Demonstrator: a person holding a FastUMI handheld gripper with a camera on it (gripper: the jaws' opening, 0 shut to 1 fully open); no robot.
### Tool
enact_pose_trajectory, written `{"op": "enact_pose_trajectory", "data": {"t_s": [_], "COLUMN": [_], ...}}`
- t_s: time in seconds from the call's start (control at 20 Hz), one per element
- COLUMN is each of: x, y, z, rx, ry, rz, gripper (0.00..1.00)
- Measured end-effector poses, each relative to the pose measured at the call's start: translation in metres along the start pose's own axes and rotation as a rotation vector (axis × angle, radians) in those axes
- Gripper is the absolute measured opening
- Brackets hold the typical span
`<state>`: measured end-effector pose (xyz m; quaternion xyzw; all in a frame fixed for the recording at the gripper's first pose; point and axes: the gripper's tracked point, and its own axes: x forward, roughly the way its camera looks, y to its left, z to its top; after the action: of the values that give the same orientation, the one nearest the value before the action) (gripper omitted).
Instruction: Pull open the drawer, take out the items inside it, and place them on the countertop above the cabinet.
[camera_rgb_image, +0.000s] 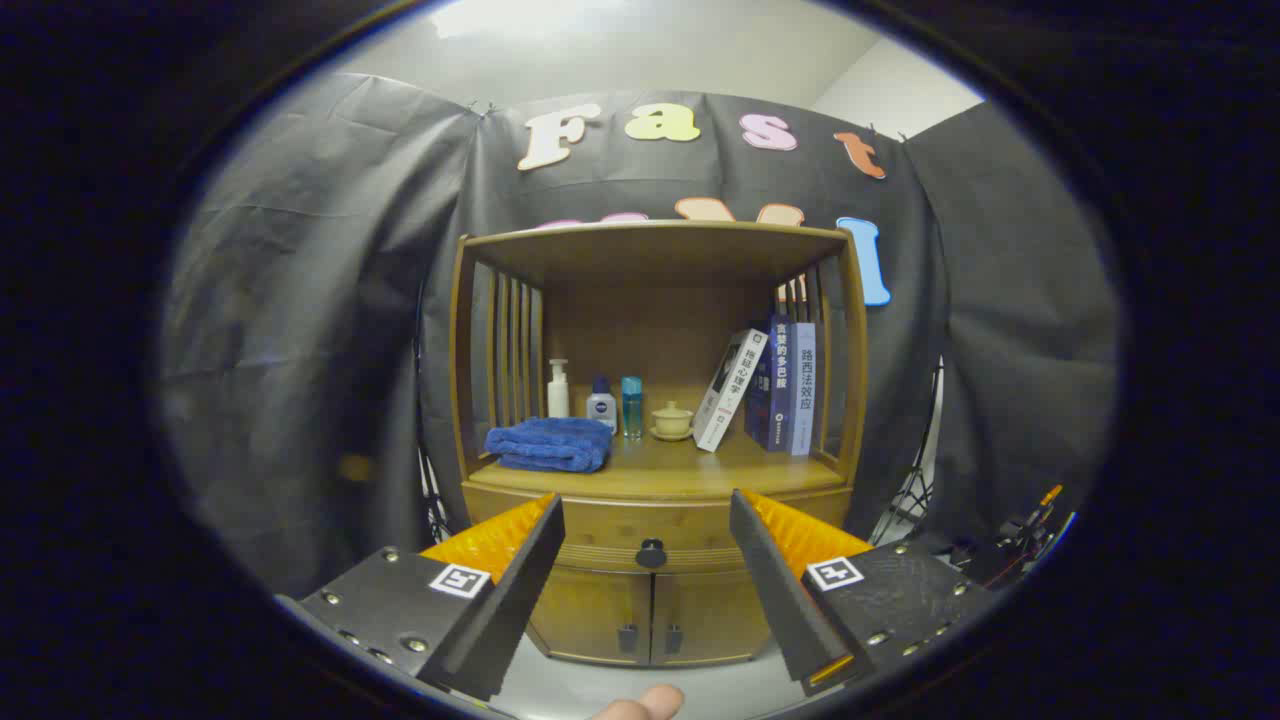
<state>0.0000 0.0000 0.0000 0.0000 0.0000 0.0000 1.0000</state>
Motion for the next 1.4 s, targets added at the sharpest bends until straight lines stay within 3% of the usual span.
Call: {"op": "enact_pose_trajectory", "data": {"t_s": [1.4], "x": [0.022], "y": [-0.006], "z": [-0.031], "rx": [0.031], "ry": [0.047], "rz": [-0.003], "gripper": [0.99]}}
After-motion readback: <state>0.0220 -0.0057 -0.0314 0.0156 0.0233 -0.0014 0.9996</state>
